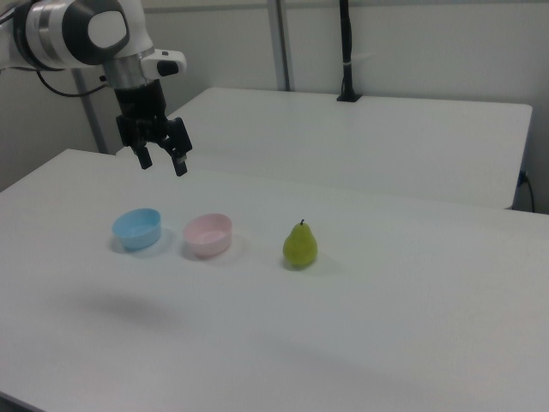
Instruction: Place the pear in the bowl
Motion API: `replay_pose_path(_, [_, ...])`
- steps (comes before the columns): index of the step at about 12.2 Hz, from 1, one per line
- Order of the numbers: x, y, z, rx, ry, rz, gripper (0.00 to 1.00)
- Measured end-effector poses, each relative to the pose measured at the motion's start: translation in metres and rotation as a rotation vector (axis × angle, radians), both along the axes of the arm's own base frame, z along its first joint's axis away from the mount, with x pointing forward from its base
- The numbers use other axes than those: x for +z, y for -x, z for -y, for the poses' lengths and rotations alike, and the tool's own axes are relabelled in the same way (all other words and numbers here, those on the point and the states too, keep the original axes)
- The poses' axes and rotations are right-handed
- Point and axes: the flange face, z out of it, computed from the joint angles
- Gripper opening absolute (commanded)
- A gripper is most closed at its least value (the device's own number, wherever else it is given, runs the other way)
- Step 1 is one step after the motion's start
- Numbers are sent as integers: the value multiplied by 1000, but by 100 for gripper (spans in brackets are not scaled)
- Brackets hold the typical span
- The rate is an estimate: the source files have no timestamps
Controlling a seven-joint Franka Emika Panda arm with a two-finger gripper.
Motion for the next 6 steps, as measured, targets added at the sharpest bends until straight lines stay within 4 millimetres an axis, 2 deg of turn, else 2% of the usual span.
replay_pose_path(6, [-1,0,0,39,0,-5,100])
